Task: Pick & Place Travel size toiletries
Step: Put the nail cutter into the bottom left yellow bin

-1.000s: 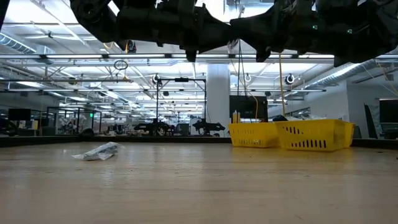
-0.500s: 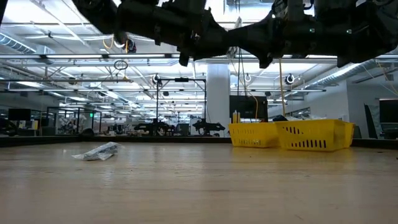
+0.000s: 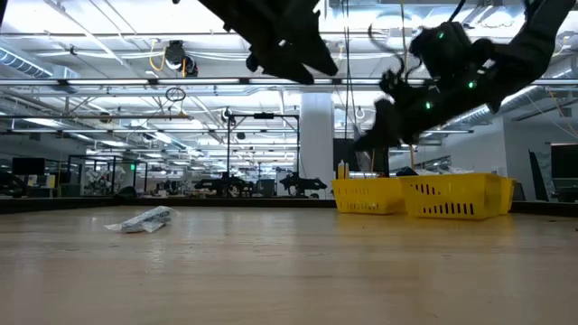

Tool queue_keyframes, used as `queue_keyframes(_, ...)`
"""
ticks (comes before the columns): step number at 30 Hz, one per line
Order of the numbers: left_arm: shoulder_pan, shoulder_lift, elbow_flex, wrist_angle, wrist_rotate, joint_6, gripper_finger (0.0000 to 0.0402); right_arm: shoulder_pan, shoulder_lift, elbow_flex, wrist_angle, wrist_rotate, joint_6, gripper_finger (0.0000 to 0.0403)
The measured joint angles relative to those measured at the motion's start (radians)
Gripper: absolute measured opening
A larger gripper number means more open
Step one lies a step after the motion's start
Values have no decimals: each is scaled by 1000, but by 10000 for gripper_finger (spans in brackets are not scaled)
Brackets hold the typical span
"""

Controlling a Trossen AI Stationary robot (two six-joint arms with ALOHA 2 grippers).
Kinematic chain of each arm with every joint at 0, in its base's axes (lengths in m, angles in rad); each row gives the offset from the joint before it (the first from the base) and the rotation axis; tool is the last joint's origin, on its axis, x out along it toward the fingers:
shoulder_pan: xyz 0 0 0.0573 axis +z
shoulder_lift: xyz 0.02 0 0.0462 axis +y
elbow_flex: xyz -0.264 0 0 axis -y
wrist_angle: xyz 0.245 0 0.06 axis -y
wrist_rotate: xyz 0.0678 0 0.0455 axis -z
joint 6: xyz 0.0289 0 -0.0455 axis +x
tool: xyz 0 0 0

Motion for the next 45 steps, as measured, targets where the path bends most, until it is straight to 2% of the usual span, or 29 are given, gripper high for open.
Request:
queue_keyframes(7,1,23,-29,-53,-78,-117,321,-124,-13,0,-160,-8,70,40)
queue_keyframes(15,21,46,-151,-69,-61,-335,304,-133,-9,0,-165,-11,108,78)
queue_keyframes(21,15,46,-190,-67,-50,-393,304,-133,-9,0,-167,-12,162,103)
queue_keyframes(26,13,46,-196,-67,-48,-406,307,-133,-9,0,-203,-12,223,142)
queue_keyframes(34,13,46,-196,-85,-44,-411,308,-133,-18,0,-182,-13,236,213)
queue_keyframes(37,13,46,-196,-108,27,-461,308,-132,-41,0,-160,-51,234,227)
queue_keyframes(42,6,46,-196,-171,214,-535,308,-126,-83,0,-56,-257,220,231)
queue_keyframes(45,-18,46,-196,-264,290,-603,308,-101,-105,0,-18,-311,209,225)
